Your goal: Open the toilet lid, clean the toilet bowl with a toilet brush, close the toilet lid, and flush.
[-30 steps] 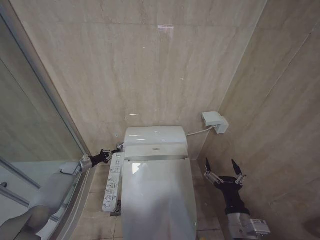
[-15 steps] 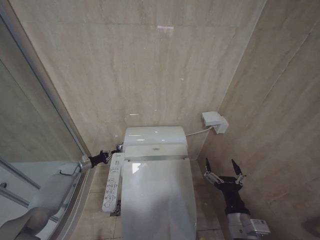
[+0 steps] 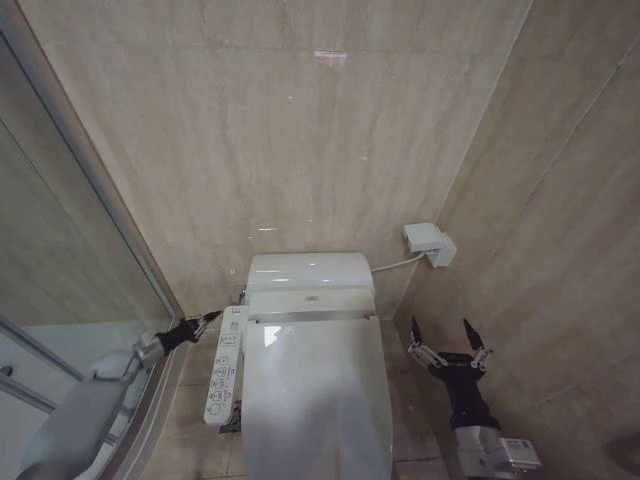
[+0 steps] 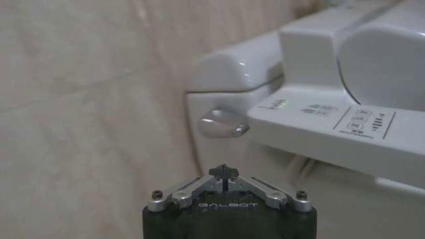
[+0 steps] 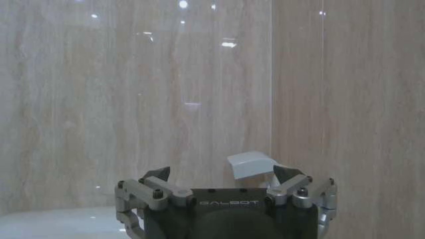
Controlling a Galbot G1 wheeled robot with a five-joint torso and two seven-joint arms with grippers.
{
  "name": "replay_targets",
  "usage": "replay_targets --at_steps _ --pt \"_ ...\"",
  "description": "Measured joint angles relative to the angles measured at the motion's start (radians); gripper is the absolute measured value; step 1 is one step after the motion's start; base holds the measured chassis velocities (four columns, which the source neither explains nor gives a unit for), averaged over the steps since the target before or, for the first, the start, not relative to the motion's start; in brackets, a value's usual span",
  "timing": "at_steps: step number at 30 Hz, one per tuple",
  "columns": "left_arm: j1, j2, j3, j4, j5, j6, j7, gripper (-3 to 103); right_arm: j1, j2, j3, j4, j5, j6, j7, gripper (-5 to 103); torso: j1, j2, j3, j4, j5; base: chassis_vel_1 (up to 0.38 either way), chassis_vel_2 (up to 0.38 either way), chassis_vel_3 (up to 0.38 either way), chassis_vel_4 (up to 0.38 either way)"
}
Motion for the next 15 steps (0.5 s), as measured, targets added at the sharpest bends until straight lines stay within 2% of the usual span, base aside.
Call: replay_targets --at_steps 2,3,6,7,10,11,14,15 --pt "0.063 0.012 -0.061 -0.058 -0.038 0.022 -0.045 0 0.0 0.0 0.0 0.0 0.0 0.0 0.0 100 0.0 0.0 0.0 0.0001 0.0 0.0 0.0 0.0 0.0" --pt "0.063 0.012 -0.061 -0.058 -0.038 0.022 -0.045 0 0.0 0.0 0.0 0.0 0.0 0.0 0.0 100 0.0 0.0 0.0 0.0001 0.0 0.0 0.0 0.0 0.0" --pt "0.166 0.031 -0.149 -0.209 -0.116 0.083 -0.152 0 0.0 0.0 0.0 0.0 0.0 0.0 0.0 100 0.0 0.0 0.0 0.0003 0.0002 0.0 0.0 0.0 0.0" --pt "0.166 0.031 -0.149 -0.209 -0.116 0.083 -0.152 0 0.0 0.0 0.0 0.0 0.0 0.0 0.0 100 0.0 0.0 0.0 0.0003 0.0002 0.0 0.0 0.0 0.0" --pt "0.243 0.041 -0.203 -0.365 -0.178 0.142 -0.325 0 0.0 0.0 0.0 0.0 0.0 0.0 0.0 100 0.0 0.0 0.0 0.0 0.0007 0.0 0.0 0.0 0.0" --pt "0.243 0.041 -0.203 -0.365 -0.178 0.142 -0.325 0 0.0 0.0 0.0 0.0 0.0 0.0 0.0 100 0.0 0.0 0.0 0.0 0.0007 0.0 0.0 0.0 0.0" --pt "0.284 0.032 -0.235 -0.487 -0.218 0.175 -0.505 0 0.0 0.0 0.0 0.0 0.0 0.0 0.0 100 0.0 0.0 0.0 -0.0001 0.0007 0.0 0.0 0.0 0.0" --pt "0.284 0.032 -0.235 -0.487 -0.218 0.175 -0.505 0 0.0 0.0 0.0 0.0 0.0 0.0 0.0 100 0.0 0.0 0.0 -0.0001 0.0007 0.0 0.0 0.0 0.0"
